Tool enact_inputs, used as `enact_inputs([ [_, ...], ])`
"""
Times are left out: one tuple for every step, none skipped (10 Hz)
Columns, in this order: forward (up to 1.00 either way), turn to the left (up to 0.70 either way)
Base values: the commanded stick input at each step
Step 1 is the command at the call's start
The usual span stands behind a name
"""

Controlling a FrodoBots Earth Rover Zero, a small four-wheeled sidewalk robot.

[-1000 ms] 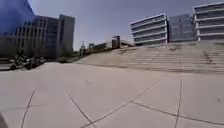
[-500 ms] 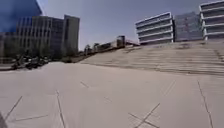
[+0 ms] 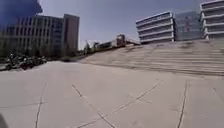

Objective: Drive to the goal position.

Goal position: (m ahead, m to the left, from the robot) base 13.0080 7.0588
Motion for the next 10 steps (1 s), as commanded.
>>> enact_inputs([
  [1.0,0.05],
  [1.0,0.0],
  [1.0,0.0],
  [1.0,0.0],
  [1.0,0.08],
  [1.0,0.24],
  [1.0,0.29],
  [1.0,0.07],
  [1.0,0.0],
  [1.0,0.0],
])
